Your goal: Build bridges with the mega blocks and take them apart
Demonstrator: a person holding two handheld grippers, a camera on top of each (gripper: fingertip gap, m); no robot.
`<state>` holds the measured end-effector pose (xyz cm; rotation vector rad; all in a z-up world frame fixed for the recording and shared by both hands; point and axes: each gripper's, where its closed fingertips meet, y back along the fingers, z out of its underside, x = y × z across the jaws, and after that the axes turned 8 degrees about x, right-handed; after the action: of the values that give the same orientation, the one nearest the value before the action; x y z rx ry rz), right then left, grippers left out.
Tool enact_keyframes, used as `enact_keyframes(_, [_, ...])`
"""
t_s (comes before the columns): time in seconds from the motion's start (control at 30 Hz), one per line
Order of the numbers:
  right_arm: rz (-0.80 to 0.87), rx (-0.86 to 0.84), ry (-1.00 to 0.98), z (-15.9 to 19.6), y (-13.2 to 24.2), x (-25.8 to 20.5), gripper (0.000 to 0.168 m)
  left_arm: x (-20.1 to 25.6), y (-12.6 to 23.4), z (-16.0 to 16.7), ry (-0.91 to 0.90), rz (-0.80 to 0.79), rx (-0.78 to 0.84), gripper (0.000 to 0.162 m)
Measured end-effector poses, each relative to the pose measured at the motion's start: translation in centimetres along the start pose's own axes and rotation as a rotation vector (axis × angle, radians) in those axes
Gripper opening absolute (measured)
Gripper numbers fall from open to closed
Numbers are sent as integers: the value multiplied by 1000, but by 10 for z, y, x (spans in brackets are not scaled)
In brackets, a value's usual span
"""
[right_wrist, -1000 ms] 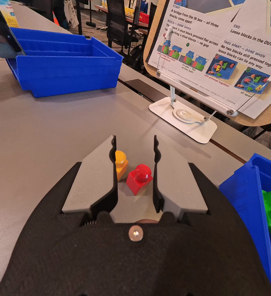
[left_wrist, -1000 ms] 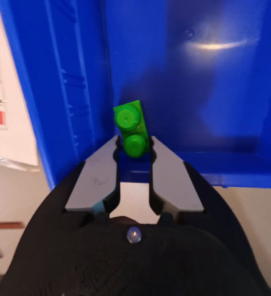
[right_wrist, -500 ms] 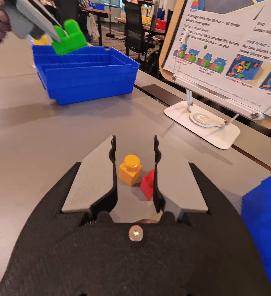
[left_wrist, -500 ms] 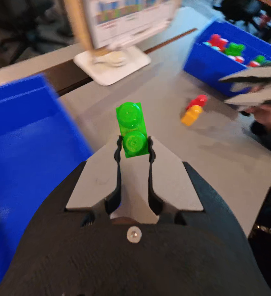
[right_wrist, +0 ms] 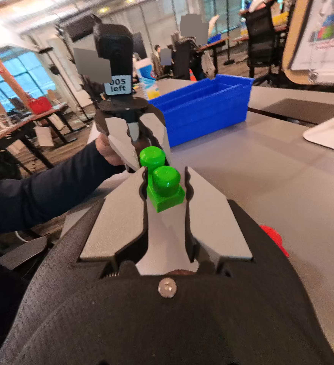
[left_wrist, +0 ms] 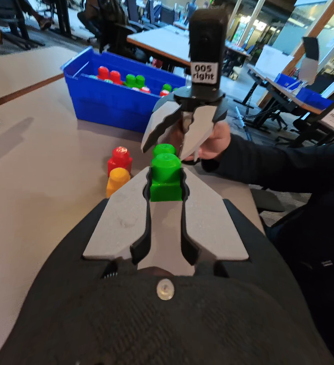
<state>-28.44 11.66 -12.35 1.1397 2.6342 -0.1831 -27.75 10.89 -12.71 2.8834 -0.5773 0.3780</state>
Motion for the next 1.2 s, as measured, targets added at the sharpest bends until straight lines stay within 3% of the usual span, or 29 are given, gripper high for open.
enact_keyframes(0.17, [-40, 5, -95, 0, 3, 3, 53, -5, 11, -1, 9, 1, 40, 25])
enact_keyframes(0.37, [-140, -62, -103, 16, -8, -16, 59, 12, 13, -11, 10, 72, 107, 25])
enact_keyframes(0.4, [-140, -69, -89, 18, -10, -18, 58, 14, 12, -11, 11, 82, 107, 25])
enact_keyframes(0.47, [-149, -67, -41, 18, -11, -22, 39, 16, 10, -7, 7, 86, 92, 26])
enact_keyframes(0.57, [-118, -81, 55, 16, -7, -21, 34, 12, 9, -6, 25, 70, 95, 26])
enact_keyframes(0.73, [-84, -118, 75, 17, 0, -14, 33, -5, 11, 19, -13, -14, -25, 36])
enact_keyframes(1.07, [-138, -103, 14, 16, -1, -21, 33, 9, -3, 35, 22, 84, -65, 40])
enact_keyframes(1.2, [-184, -102, -22, 17, -3, -28, 33, 19, -6, 27, 14, 117, -28, 33])
